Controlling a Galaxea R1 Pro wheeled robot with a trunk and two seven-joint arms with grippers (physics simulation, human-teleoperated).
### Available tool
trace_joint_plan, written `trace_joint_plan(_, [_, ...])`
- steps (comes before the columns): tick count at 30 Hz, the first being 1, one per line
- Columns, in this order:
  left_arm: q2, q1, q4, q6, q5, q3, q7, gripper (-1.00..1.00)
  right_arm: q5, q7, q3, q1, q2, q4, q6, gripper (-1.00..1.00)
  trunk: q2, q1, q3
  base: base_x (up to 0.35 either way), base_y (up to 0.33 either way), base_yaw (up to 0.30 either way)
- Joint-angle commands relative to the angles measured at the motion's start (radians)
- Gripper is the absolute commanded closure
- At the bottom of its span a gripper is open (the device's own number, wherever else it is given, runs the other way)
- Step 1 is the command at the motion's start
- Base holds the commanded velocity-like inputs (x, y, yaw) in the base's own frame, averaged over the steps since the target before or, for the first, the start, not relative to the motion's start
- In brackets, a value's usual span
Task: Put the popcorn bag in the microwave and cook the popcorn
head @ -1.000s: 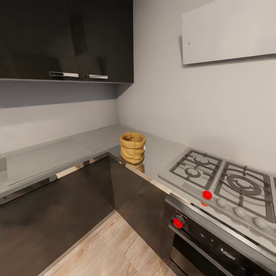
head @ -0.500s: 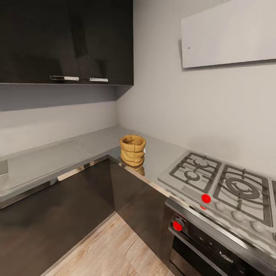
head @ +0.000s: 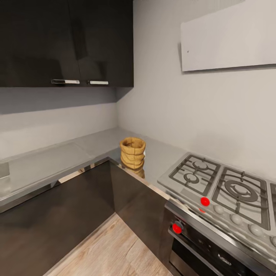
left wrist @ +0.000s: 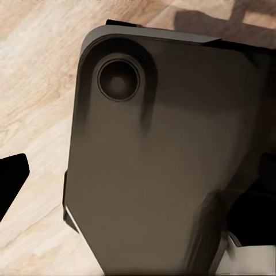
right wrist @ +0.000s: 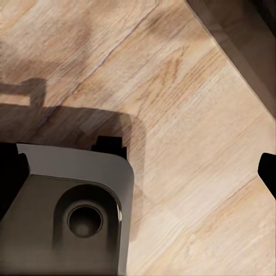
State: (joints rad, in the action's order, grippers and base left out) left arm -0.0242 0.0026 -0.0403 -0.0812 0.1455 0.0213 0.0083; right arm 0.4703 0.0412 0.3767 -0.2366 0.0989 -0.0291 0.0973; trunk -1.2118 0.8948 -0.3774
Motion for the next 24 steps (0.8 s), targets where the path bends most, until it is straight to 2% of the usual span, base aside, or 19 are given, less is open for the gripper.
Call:
trace_joint_plan(1, [0.000,0.000,-0.001,-0.002,0.006,0.001,0.001,-1.00,0.007,0.002,0.008,-0.001,0.001,-0.003,0.006,-1.00,0.007,-0.004,0.002,0.000,0.000,0.000])
trace_joint_plan(16, [0.000,0.000,-0.001,-0.002,0.007,0.002,0.001,-1.00,0.007,0.002,0.008,-0.001,-0.002,-0.003,0.006,-1.00,0.112,-0.061,0.049,0.000,0.000,0.000])
trace_joint_plan(24, [0.000,0.000,-0.001,-0.002,0.006,0.002,0.001,-1.00,0.005,0.017,0.010,-0.001,-0.003,-0.004,0.004,-1.00,0.112,-0.061,0.049,0.000,0.000,0.000])
